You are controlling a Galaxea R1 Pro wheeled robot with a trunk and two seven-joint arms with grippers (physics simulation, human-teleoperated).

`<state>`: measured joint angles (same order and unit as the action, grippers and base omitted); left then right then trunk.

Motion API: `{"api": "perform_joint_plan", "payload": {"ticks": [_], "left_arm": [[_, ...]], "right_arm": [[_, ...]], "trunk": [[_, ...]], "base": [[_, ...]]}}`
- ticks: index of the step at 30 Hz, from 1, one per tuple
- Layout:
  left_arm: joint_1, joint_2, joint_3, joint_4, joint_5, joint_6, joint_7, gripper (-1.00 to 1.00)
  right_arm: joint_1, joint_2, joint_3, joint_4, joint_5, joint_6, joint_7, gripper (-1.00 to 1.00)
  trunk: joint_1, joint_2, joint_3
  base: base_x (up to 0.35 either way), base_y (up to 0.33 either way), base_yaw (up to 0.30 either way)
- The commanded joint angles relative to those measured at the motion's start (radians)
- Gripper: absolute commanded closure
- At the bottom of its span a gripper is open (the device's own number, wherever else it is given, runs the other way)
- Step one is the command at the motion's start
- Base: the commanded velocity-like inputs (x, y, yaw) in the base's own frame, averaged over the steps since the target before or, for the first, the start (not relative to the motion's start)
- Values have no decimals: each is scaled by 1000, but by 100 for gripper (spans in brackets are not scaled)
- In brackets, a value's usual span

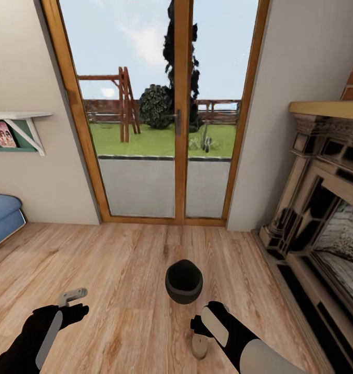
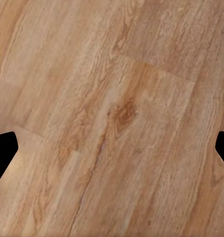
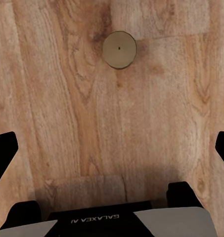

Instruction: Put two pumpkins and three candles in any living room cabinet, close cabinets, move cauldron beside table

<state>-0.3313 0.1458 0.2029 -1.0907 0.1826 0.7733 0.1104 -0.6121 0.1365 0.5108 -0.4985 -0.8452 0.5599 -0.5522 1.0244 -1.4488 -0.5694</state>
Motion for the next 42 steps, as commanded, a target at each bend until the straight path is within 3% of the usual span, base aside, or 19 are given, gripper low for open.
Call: {"api": "perform_joint_plan", "payload": {"ticks": [1,42], "left_arm": [[0,0,0,0,0,0,0,-100],[0,-6,-2,0,-2,0,0,-100]], "right_arm": [[0,0,0,0,0,0,0,-100],[0,1,3,0,1,-16,0,-100]], "trunk": [[4,-7,-3],[161,-294,-132]], "base": [[0,0,0],[0,0,0]]}}
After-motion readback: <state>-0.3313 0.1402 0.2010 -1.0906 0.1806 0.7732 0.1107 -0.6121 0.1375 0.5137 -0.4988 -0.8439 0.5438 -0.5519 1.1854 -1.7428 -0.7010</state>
